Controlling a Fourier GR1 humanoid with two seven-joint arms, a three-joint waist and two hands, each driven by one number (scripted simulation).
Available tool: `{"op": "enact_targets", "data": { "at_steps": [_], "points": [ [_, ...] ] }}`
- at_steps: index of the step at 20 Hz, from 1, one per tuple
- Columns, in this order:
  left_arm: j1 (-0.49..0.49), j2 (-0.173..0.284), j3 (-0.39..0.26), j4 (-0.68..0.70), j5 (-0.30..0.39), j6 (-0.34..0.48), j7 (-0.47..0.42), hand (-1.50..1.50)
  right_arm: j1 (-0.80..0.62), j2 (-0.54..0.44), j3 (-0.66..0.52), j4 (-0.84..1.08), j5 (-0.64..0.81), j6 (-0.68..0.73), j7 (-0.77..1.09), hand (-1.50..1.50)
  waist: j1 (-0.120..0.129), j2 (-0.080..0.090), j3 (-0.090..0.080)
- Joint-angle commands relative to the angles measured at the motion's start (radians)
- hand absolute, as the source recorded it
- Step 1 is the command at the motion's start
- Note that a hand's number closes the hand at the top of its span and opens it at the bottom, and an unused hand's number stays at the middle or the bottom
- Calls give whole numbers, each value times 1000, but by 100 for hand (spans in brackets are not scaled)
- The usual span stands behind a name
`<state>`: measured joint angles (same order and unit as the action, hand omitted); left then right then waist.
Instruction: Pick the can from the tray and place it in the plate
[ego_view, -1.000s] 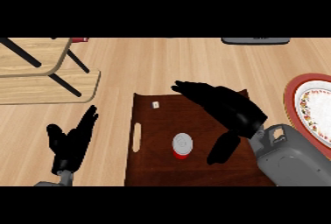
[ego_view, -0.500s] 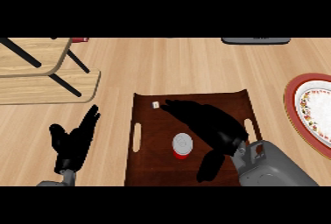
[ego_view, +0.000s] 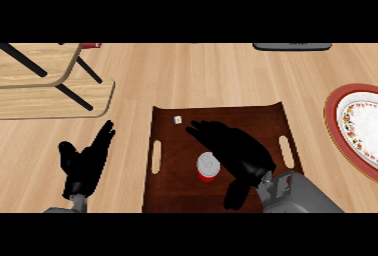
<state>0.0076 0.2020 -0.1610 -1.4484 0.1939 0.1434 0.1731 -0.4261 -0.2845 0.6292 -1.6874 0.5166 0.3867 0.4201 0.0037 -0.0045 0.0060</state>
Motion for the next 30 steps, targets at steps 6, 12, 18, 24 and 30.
{"op": "enact_targets", "data": {
  "at_steps": [6, 12, 18, 24, 30],
  "points": [
    [-17, -71, -7, 70, -36, 11, 0, 0, 56, 102, 40, 115, 149, -31, -56, -150, -2, 5, -6],
    [15, -55, -2, -6, -36, -29, 49, 0, 7, 191, 25, 209, 216, 10, -60, -150, 1, 4, -6],
    [16, -55, 30, 10, -45, -39, 25, 0, -1, 100, 15, 199, 290, 44, -219, 150, -2, 4, -6],
    [42, -74, 29, 40, -50, -66, -1, 0, -6, 143, -12, 237, 362, -6, -256, 150, -1, 4, -6],
    [40, -62, 46, 11, -41, -56, 19, 0, -4, 196, -271, 272, 426, -293, 7, 150, -30, 3, -6]
  ]
}}
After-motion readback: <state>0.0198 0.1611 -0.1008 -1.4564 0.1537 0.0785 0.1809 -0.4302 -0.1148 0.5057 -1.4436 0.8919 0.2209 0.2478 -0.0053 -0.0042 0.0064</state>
